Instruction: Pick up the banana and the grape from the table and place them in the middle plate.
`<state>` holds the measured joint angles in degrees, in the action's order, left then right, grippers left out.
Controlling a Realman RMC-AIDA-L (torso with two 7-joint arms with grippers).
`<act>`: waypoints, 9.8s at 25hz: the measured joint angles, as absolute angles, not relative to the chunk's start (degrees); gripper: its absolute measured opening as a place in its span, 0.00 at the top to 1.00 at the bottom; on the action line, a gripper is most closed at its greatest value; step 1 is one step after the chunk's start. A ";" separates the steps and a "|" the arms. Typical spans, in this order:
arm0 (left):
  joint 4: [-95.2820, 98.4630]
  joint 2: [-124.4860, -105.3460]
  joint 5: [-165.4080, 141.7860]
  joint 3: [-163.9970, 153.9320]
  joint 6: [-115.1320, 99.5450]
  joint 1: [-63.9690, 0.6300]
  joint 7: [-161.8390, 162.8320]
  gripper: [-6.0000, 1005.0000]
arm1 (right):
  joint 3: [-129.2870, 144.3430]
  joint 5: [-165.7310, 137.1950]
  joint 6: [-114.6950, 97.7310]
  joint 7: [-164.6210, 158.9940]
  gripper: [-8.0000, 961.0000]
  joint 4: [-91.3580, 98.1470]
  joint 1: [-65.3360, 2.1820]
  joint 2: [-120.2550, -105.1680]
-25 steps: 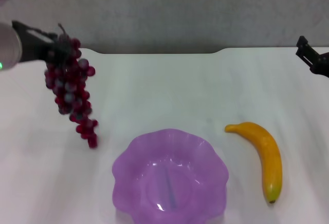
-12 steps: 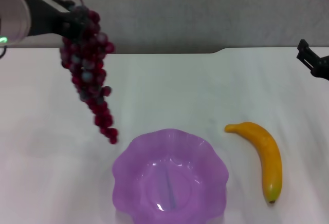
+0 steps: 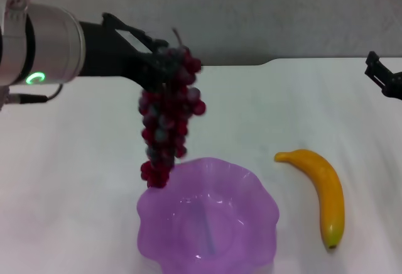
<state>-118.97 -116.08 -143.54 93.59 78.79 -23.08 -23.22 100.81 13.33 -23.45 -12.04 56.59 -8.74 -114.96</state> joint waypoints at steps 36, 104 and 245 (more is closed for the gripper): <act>-110.33 -116.36 -128.92 88.63 79.08 -20.54 -27.86 0.77 | 100.99 13.30 -23.65 -12.22 0.09 57.21 -9.23 -115.05; -92.45 -116.25 -129.52 83.11 25.97 -13.52 -40.42 0.12 | 101.24 13.18 -23.64 -12.22 0.10 57.28 -9.58 -115.05; -67.52 -116.01 -115.31 89.65 0.00 -12.47 -53.04 0.13 | 108.74 15.24 30.48 -17.68 0.45 62.54 -21.62 -114.80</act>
